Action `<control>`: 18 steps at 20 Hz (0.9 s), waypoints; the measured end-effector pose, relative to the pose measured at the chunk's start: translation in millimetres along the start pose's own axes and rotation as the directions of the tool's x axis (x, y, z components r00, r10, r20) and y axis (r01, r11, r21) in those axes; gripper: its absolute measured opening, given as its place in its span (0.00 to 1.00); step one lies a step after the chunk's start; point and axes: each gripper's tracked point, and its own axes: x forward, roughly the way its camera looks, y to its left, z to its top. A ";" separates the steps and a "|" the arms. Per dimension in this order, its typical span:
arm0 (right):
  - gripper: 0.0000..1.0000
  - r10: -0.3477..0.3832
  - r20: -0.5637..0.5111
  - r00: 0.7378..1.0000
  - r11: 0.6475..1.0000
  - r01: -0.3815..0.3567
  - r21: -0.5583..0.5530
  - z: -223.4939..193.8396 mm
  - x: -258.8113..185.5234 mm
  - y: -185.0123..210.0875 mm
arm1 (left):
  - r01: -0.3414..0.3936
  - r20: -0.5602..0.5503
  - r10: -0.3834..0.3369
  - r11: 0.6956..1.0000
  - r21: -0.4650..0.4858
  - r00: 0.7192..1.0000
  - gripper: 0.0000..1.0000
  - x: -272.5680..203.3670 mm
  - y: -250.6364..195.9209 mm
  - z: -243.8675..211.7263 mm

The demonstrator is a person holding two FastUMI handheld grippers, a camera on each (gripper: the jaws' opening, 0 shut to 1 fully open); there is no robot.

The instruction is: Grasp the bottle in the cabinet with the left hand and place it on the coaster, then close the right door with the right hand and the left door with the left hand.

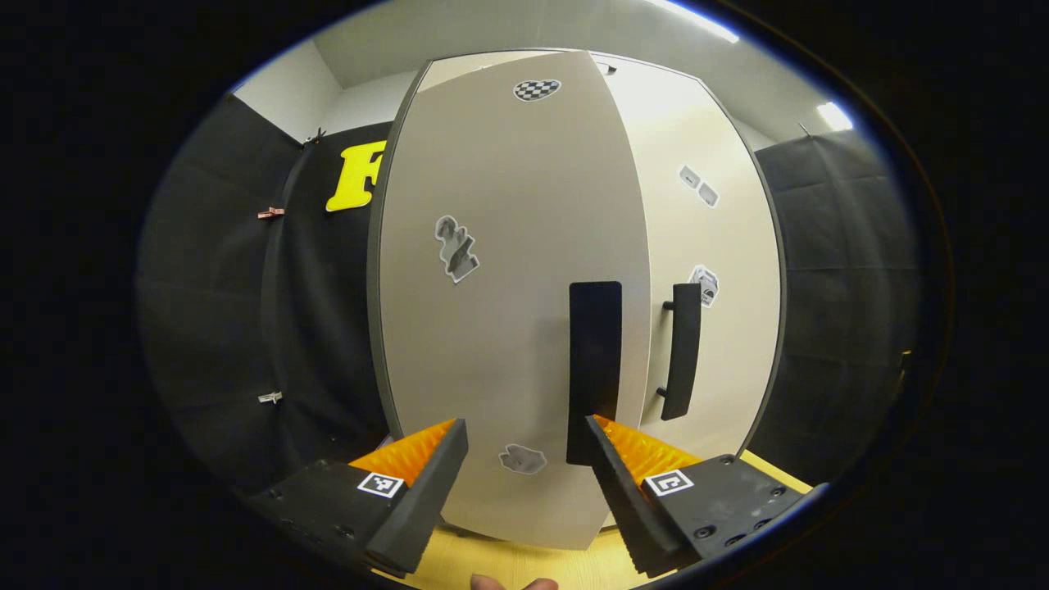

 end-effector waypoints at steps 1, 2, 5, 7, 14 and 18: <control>0.96 0.001 0.000 1.000 1.000 -0.001 0.001 0.2 0.3 1.3 | -0.001 0.003 0.001 1.000 0.003 1.000 0.92 -6.3 1.2 -1.0; 0.96 0.001 -0.001 1.000 1.000 -0.001 0.003 0.3 0.4 2.9 | 0.000 0.006 0.000 1.000 0.004 1.000 0.92 -13.6 2.5 0.3; 0.96 -0.010 0.006 1.000 1.000 0.010 0.007 2.4 -0.1 4.4 | 0.015 0.012 -0.015 1.000 0.002 1.000 0.94 -35.8 4.1 4.2; 0.96 -0.011 0.008 1.000 1.000 0.010 0.018 3.3 1.4 8.2 | 0.022 0.012 -0.021 1.000 -0.011 1.000 0.95 -50.4 4.1 8.0; 0.98 0.005 0.008 1.000 1.000 -0.005 0.025 4.3 1.4 25.5 | 0.021 0.021 -0.020 1.000 -0.019 1.000 0.94 -103.3 9.4 13.1; 0.98 0.025 0.010 1.000 0.999 -0.025 0.027 5.0 -3.7 37.2 | -0.001 0.013 0.001 1.000 -0.031 1.000 0.94 -132.1 19.7 8.7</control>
